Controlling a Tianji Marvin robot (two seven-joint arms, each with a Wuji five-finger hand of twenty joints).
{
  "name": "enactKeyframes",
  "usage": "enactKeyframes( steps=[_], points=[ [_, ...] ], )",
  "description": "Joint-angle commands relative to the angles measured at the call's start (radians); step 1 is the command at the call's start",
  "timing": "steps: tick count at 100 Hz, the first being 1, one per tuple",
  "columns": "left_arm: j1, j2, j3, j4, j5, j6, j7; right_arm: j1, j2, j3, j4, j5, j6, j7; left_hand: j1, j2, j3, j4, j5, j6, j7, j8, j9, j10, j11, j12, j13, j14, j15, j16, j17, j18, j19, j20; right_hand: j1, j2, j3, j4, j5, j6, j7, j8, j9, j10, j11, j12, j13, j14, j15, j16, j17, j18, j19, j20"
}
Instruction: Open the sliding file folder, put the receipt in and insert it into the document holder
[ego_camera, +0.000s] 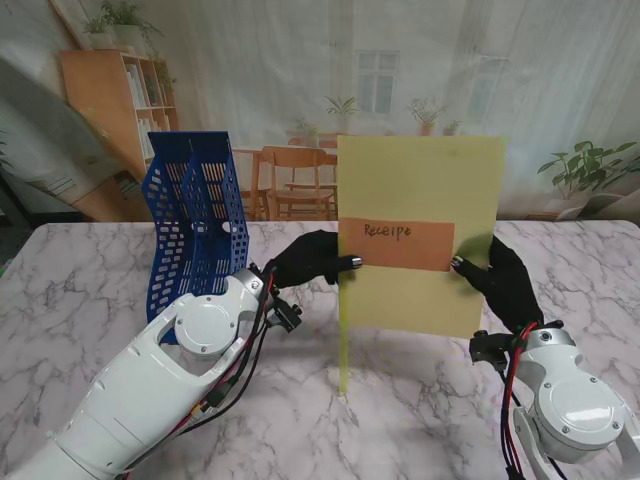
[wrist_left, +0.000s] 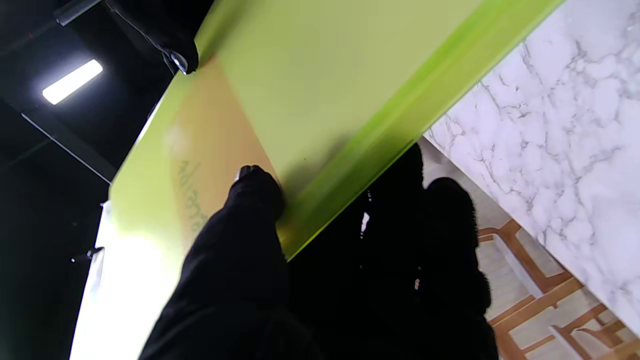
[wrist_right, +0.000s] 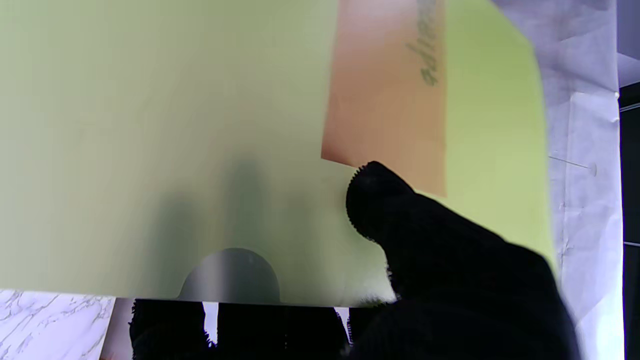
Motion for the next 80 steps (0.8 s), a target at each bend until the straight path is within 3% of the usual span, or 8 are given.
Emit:
enactKeyframes(
  steps=[1,7,18,28,36,54,72,80],
  points=[
    [0.004,0.003,-0.004,-0.021,0.013,-0.002,-0.005,-0.001,-0.003,0.003,0.010,0.004,-0.009,0.003,0.067,-0.008,0.098,0.056,0.032,-0.077,0.013,0.002,0.038,0.028,0.040,0.025,0.051,0.056,0.062,0.031,0.031,-0.062,0.078,0.034,0.025,0.007,0.017,0.023,0.000,-0.059,0.031,-0.016,0.045,-0.023,0.026,-0.017,0.063,-0.011,0.037,0.005,0.036,-0.021,0.025,0.015],
    [0.004,0.007,-0.008,-0.027,0.033,-0.004,-0.004,0.000,-0.005,0.001,0.011,0.012,-0.011,-0.005,0.061,-0.012,0.112,0.059,0.039,-0.080,0.006,-0.028,0.040,0.025,0.041,0.029,0.052,0.059,0.065,0.041,0.032,-0.056,0.080,0.046,0.017,-0.031,0.053,0.019,0.026,-0.059,0.034,-0.021,0.144,-0.004,-0.002,-0.047,0.152,0.003,0.019,-0.016,0.086,0.000,0.023,0.000],
    [-0.003,0.013,-0.013,-0.028,0.040,0.000,-0.022,-0.008,0.000,0.008,0.005,0.022,-0.007,0.021,0.059,-0.018,0.121,0.061,0.044,-0.076,0.007,-0.045,0.042,0.027,0.040,0.029,0.053,0.063,0.063,0.043,0.032,-0.053,0.079,0.050,-0.023,-0.108,0.059,0.014,0.037,-0.085,0.040,-0.003,0.219,-0.022,-0.030,-0.070,0.206,0.010,-0.051,-0.046,0.087,0.020,0.005,-0.022],
    [-0.009,0.015,-0.015,-0.026,0.041,0.006,-0.034,-0.016,0.011,0.018,0.003,0.030,-0.013,0.072,0.057,-0.020,0.126,0.061,0.044,-0.072,0.011,-0.052,0.044,0.029,0.039,0.029,0.054,0.064,0.063,0.044,0.034,-0.052,0.080,0.053,-0.131,-0.197,0.038,0.000,0.039,-0.093,0.058,0.040,0.162,-0.052,-0.043,-0.050,0.116,0.016,-0.148,-0.064,0.014,0.044,-0.062,-0.045],
    [-0.014,0.015,-0.013,-0.021,0.046,0.006,-0.036,-0.019,0.017,0.021,0.004,0.027,-0.018,0.096,0.055,-0.021,0.130,0.061,0.044,-0.070,0.013,-0.056,0.045,0.029,0.037,0.028,0.056,0.064,0.061,0.043,0.036,-0.051,0.079,0.054,-0.205,-0.250,0.047,-0.009,0.061,-0.084,0.040,0.073,0.032,-0.031,-0.068,-0.047,0.017,0.032,-0.217,-0.079,-0.026,0.045,-0.108,-0.050],
    [-0.015,0.014,-0.006,-0.025,0.031,0.014,-0.040,-0.010,0.023,0.012,0.012,0.009,-0.035,0.116,0.054,-0.020,0.134,0.059,0.043,-0.065,0.014,-0.065,0.047,0.032,0.031,0.024,0.057,0.065,0.055,0.041,0.035,-0.048,0.075,0.054,-0.151,-0.324,0.029,-0.010,0.109,-0.120,0.026,0.117,0.114,-0.028,-0.153,-0.083,0.116,0.054,-0.294,-0.139,0.062,0.065,-0.156,-0.102],
    [-0.024,0.014,0.012,-0.022,0.010,0.021,-0.059,0.014,0.023,-0.011,0.019,0.024,-0.010,0.120,0.053,-0.017,0.135,0.057,0.040,-0.064,0.012,-0.072,0.043,0.032,0.026,0.021,0.053,0.064,0.047,0.037,0.031,-0.048,0.069,0.053,-0.110,-0.357,0.074,-0.006,0.115,-0.189,0.040,0.144,0.290,-0.071,-0.200,-0.104,0.292,0.005,-0.284,-0.145,0.177,0.046,-0.114,-0.140],
    [-0.033,0.014,0.024,-0.013,0.007,0.025,-0.070,0.030,0.021,-0.026,0.030,0.027,-0.010,0.116,0.055,-0.012,0.134,0.056,0.038,-0.062,0.008,-0.076,0.041,0.030,0.022,0.019,0.049,0.064,0.041,0.034,0.029,-0.048,0.063,0.051,-0.096,-0.348,0.105,-0.001,0.140,-0.224,0.042,0.127,0.421,-0.094,-0.200,-0.114,0.397,-0.042,-0.225,-0.115,0.234,0.003,-0.064,-0.142]
  ],
)
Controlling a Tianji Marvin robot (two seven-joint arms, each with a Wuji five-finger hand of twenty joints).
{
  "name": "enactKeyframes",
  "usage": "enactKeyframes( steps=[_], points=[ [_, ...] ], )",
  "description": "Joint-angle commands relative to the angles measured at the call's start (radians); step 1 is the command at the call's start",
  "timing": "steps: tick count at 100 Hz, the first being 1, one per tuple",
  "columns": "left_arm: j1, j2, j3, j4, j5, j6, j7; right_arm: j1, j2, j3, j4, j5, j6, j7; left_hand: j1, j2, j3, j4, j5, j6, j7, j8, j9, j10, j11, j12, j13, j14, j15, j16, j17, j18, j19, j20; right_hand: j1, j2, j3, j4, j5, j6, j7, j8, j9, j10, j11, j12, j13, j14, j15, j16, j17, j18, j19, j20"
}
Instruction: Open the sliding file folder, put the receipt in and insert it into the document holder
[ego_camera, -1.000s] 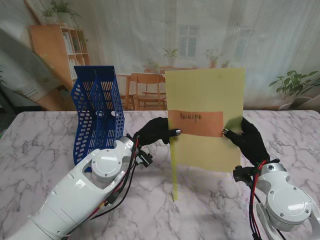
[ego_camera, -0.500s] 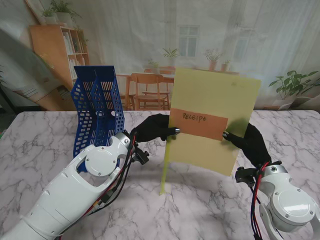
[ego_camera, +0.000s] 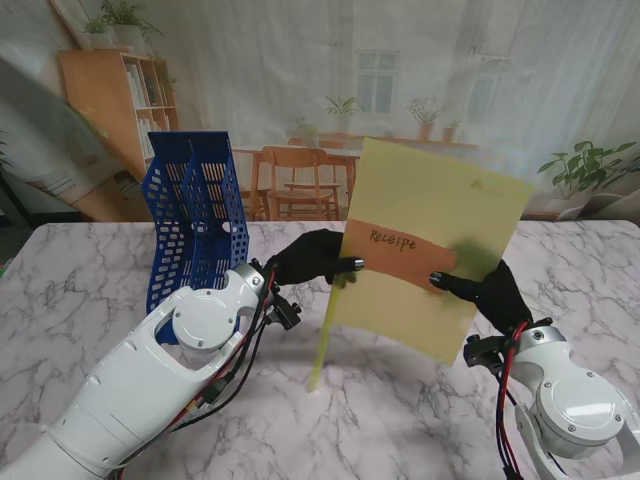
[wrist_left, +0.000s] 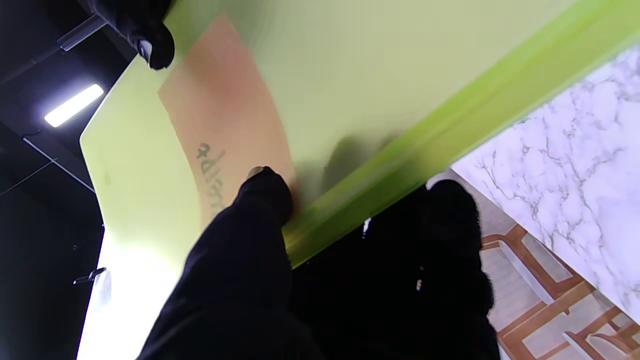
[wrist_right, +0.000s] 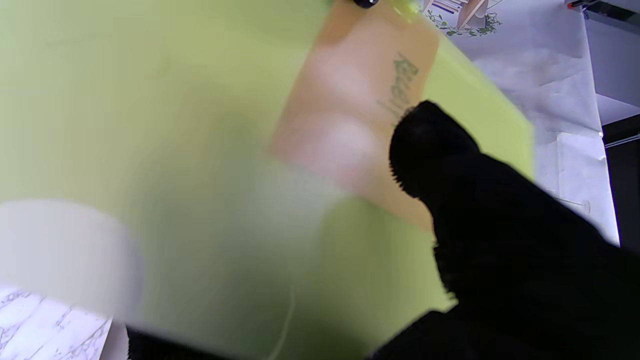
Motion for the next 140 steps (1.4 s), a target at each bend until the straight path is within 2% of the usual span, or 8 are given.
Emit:
enactKeyframes(
  steps=[1,18,27,33,54,74,103,140],
  points=[
    [-0.012,-0.003,0.015,0.009,-0.003,0.005,-0.029,0.015,-0.004,-0.020,0.011,0.002,0.006,-0.002,0.056,0.019,0.056,0.032,0.024,-0.044,0.007,-0.001,0.030,0.016,0.007,0.004,0.036,0.049,0.017,-0.002,0.017,-0.069,0.040,0.015,0.054,-0.033,0.054,0.001,0.045,-0.100,0.028,-0.004,0.104,-0.044,-0.014,-0.014,0.094,-0.054,0.063,0.033,0.051,-0.055,0.065,-0.010],
    [-0.019,-0.001,0.025,0.018,-0.011,0.011,-0.048,0.037,-0.010,-0.051,0.030,-0.018,0.000,-0.036,0.066,0.035,0.033,0.029,0.018,-0.041,-0.009,-0.017,0.020,0.014,-0.014,-0.008,0.023,0.052,-0.009,-0.014,0.003,-0.070,0.017,0.007,0.119,-0.002,0.170,0.001,0.072,-0.133,-0.010,-0.065,0.284,-0.081,0.132,-0.016,0.247,-0.085,0.280,0.146,0.188,-0.186,0.197,-0.012],
    [-0.015,0.001,0.021,0.015,-0.012,0.012,-0.053,0.040,-0.011,-0.059,0.042,-0.042,-0.028,-0.052,0.086,0.054,-0.006,0.033,0.011,-0.026,-0.043,-0.048,0.006,0.013,-0.036,-0.021,0.006,0.061,-0.030,-0.023,-0.014,-0.067,0.001,0.000,0.123,0.008,0.175,-0.001,0.108,-0.070,-0.189,-0.334,0.307,-0.118,0.156,0.030,0.246,-0.102,0.348,0.189,0.207,-0.218,0.213,-0.009],
    [-0.013,0.004,0.017,0.014,-0.011,0.011,-0.059,0.042,-0.013,-0.064,0.047,-0.058,-0.043,-0.069,0.100,0.072,-0.038,0.036,0.004,-0.015,-0.080,-0.079,-0.007,0.012,-0.057,-0.032,-0.015,0.078,-0.054,-0.034,-0.032,-0.062,-0.016,-0.008,0.127,0.020,0.181,-0.001,0.214,-0.100,-0.147,-0.398,0.326,-0.124,0.136,0.093,0.246,-0.102,0.373,0.208,0.212,-0.217,0.214,-0.007],
    [0.000,0.012,0.000,0.014,-0.007,0.000,-0.076,0.042,-0.021,-0.069,0.061,-0.043,-0.140,-0.111,-0.077,0.055,-0.088,0.058,-0.055,0.028,-0.311,-0.104,-0.121,0.025,-0.158,-0.092,-0.119,0.081,-0.151,-0.071,-0.131,-0.051,-0.115,-0.040,0.140,0.076,0.190,-0.001,0.291,-0.218,-0.144,-0.192,0.293,-0.144,0.155,0.257,0.245,-0.102,0.389,0.241,0.195,-0.216,0.205,0.001],
    [0.006,0.015,-0.011,0.031,-0.001,-0.005,-0.079,0.034,-0.025,-0.059,0.056,-0.004,-0.203,-0.124,-0.166,0.076,-0.118,0.053,-0.112,0.010,-0.436,-0.173,-0.260,0.023,-0.264,-0.159,-0.208,0.069,-0.218,-0.093,-0.205,-0.052,-0.189,-0.058,0.144,0.092,0.189,-0.002,0.283,-0.229,-0.136,-0.140,0.271,-0.144,0.175,0.282,0.245,-0.105,0.384,0.245,0.189,-0.215,0.203,0.006],
    [0.024,0.010,-0.019,0.074,-0.007,0.003,-0.068,0.020,-0.024,-0.041,0.045,0.024,-0.230,-0.114,-0.122,0.080,-0.108,0.059,-0.107,-0.021,-0.440,-0.160,-0.376,0.011,-0.326,-0.211,-0.265,0.055,-0.264,-0.116,-0.247,-0.059,-0.251,-0.082,0.144,0.094,0.187,-0.002,0.281,-0.225,-0.140,-0.131,0.268,-0.138,0.176,0.280,0.245,-0.102,0.383,0.247,0.190,-0.211,0.200,0.007],
    [0.035,-0.004,0.005,0.091,-0.061,0.002,-0.055,0.020,-0.025,-0.040,0.044,0.034,-0.224,-0.118,0.093,0.080,-0.106,0.053,0.034,-0.111,-0.188,-0.093,-0.106,-0.064,-0.246,-0.120,-0.113,-0.015,-0.192,-0.129,-0.114,-0.096,-0.144,-0.095,0.143,0.099,0.185,-0.002,0.278,-0.218,-0.144,-0.134,0.268,-0.133,0.179,0.275,0.246,-0.101,0.384,0.249,0.195,-0.208,0.197,0.007]
  ],
)
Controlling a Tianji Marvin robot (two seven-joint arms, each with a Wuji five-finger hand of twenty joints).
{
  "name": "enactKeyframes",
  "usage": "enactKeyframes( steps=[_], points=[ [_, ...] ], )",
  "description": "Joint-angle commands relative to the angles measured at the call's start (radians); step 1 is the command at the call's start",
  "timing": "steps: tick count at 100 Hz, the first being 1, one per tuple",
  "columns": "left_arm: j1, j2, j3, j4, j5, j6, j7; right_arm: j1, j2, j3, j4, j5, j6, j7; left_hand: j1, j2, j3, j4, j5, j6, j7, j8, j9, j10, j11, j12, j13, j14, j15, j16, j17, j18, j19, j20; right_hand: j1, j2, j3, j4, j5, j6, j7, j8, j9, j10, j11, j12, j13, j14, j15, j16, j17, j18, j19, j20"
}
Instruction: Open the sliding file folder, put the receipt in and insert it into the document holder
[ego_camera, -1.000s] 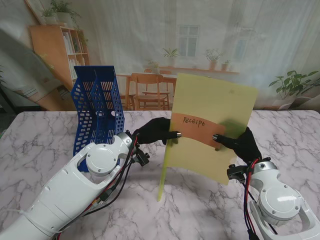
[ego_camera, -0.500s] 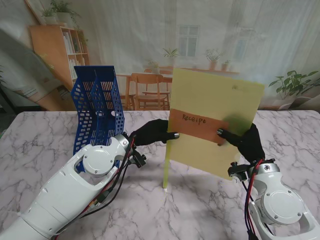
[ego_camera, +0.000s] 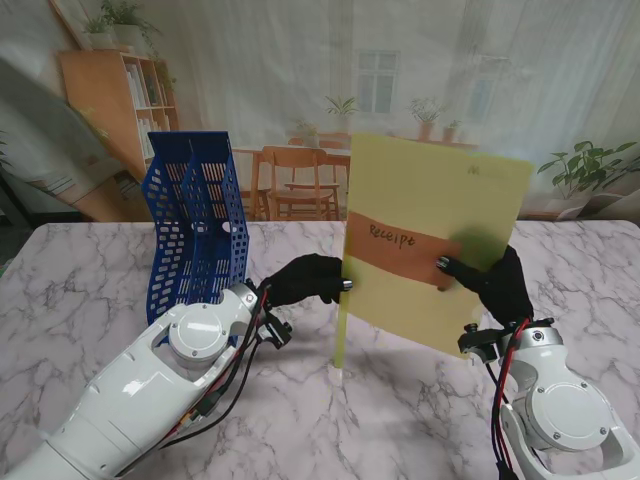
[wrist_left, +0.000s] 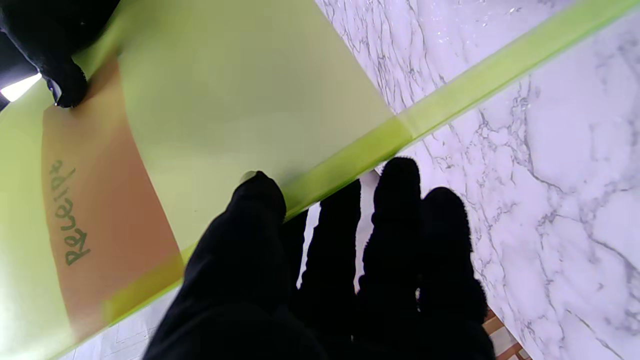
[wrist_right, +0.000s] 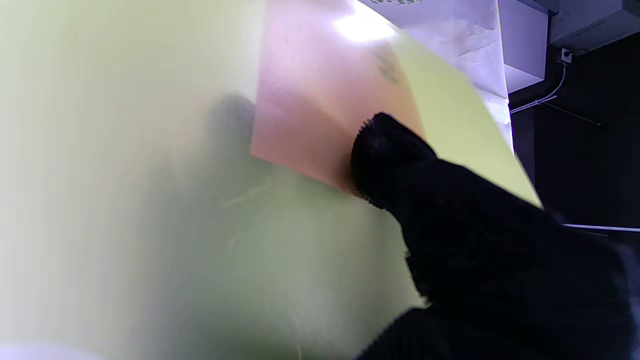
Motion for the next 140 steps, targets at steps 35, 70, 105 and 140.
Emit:
enactKeyframes(
  steps=[35,70,105,140],
  points=[
    [0.006,-0.003,-0.006,-0.011,0.008,-0.006,-0.017,-0.006,-0.001,0.006,0.014,-0.076,0.002,-0.012,0.090,0.010,-0.008,0.005,0.083,-0.004,0.133,-0.071,0.117,0.008,0.031,-0.019,0.131,-0.027,0.041,-0.045,0.124,-0.072,0.067,-0.052,0.058,0.097,0.086,0.023,0.072,-0.162,0.053,0.048,-0.004,-0.027,0.051,0.013,0.053,-0.037,0.104,0.039,0.021,-0.034,0.026,0.016],
    [-0.005,0.004,-0.021,-0.038,0.014,-0.007,-0.033,0.008,0.008,-0.011,0.050,-0.182,0.037,-0.004,0.085,0.011,-0.010,0.004,0.088,0.011,0.134,-0.087,0.123,0.010,0.025,-0.048,0.141,-0.030,0.032,-0.061,0.131,-0.069,0.068,-0.062,0.057,0.078,0.109,0.022,0.095,-0.136,0.051,0.032,0.013,0.001,0.052,0.028,0.051,-0.016,0.196,0.062,0.044,-0.011,0.050,0.022],
    [-0.037,0.003,-0.033,-0.053,0.014,-0.002,-0.033,0.014,0.012,-0.031,0.063,-0.204,0.092,0.012,0.084,0.012,-0.010,0.004,0.090,0.015,0.140,-0.089,0.129,0.015,0.030,-0.059,0.147,-0.027,0.039,-0.064,0.139,-0.068,0.073,-0.066,0.057,0.069,0.120,0.023,0.103,-0.120,0.048,0.027,0.023,0.017,0.045,0.042,0.050,-0.006,0.227,0.070,0.052,0.007,0.060,0.023],
    [-0.076,0.009,-0.045,-0.086,0.017,0.009,-0.056,0.011,0.016,-0.036,0.068,-0.216,0.111,0.028,0.081,0.013,-0.011,0.003,0.090,0.012,0.145,-0.087,0.132,0.015,0.038,-0.062,0.149,-0.027,0.046,-0.064,0.141,-0.069,0.079,-0.068,0.057,0.065,0.126,0.022,0.110,-0.114,0.045,0.025,0.029,0.023,0.043,0.050,0.049,-0.002,0.238,0.072,0.054,0.012,0.064,0.022]
  ],
)
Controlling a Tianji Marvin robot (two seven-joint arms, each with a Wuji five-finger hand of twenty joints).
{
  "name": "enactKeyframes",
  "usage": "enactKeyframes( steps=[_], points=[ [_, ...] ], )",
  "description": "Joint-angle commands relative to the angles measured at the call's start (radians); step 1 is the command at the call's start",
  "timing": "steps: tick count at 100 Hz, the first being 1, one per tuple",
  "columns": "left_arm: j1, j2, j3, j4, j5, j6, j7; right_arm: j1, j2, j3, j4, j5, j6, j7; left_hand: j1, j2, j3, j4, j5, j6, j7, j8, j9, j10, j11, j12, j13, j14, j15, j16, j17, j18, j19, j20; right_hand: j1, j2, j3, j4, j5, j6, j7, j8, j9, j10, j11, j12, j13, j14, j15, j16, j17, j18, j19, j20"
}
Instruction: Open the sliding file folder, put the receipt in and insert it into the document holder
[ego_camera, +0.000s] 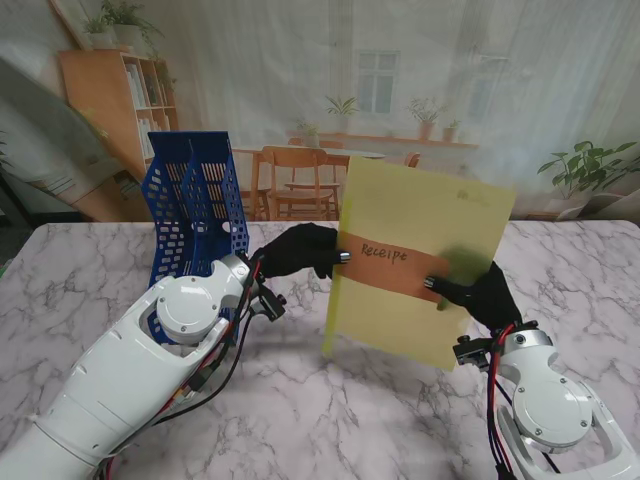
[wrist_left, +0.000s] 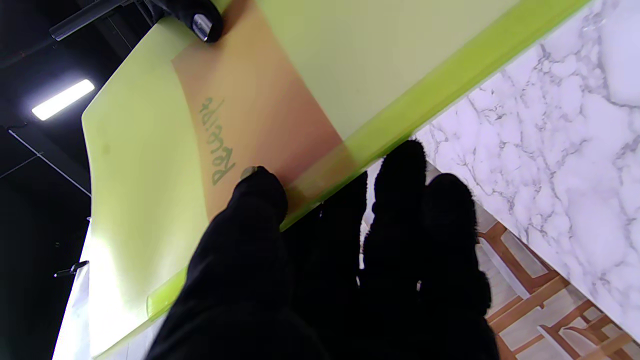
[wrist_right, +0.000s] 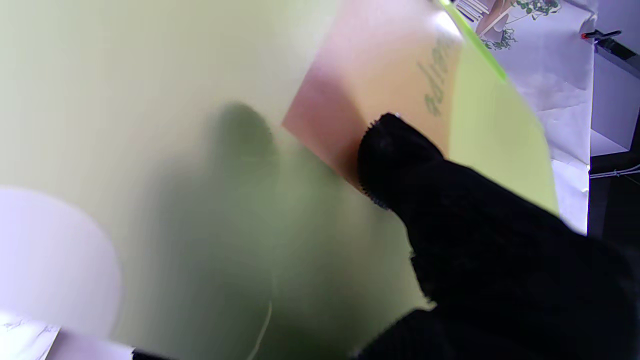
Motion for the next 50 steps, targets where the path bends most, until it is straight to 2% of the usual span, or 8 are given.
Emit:
enactKeyframes(
  steps=[1,33,50],
  points=[
    [-0.024,-0.003,-0.001,-0.029,-0.001,0.002,-0.026,-0.008,0.001,-0.011,0.012,-0.008,0.011,0.012,0.068,0.030,0.012,0.006,0.056,-0.071,0.039,-0.008,0.031,-0.002,0.018,-0.006,0.027,-0.024,0.019,-0.015,0.022,-0.082,0.031,-0.022,0.075,0.065,0.128,0.035,0.101,-0.113,0.056,0.024,0.025,-0.003,0.028,0.014,0.050,-0.001,0.140,0.036,0.016,0.000,0.031,0.012],
    [-0.052,-0.002,-0.003,-0.031,0.011,0.018,-0.037,-0.008,0.013,-0.012,0.015,-0.067,0.029,0.047,0.067,0.037,0.011,0.007,0.048,-0.075,0.037,-0.005,0.022,-0.006,0.020,-0.006,0.016,-0.022,0.021,-0.013,0.008,-0.081,0.034,-0.022,0.074,0.058,0.140,0.034,0.113,-0.103,0.053,0.025,0.030,0.007,0.026,0.027,0.049,0.003,0.159,0.044,0.014,0.013,0.037,0.013],
    [-0.055,0.000,0.004,-0.026,0.015,0.027,-0.048,-0.002,0.004,-0.020,0.016,-0.025,0.022,0.019,0.066,0.039,0.010,0.009,0.043,-0.073,0.033,-0.005,0.017,-0.006,0.019,-0.006,0.007,-0.017,0.021,-0.012,-0.002,-0.076,0.034,-0.021,0.073,0.066,0.132,0.032,0.106,-0.110,0.050,0.030,0.025,-0.001,0.021,0.029,0.046,0.001,0.143,0.036,0.008,0.004,0.033,0.011]
  ],
)
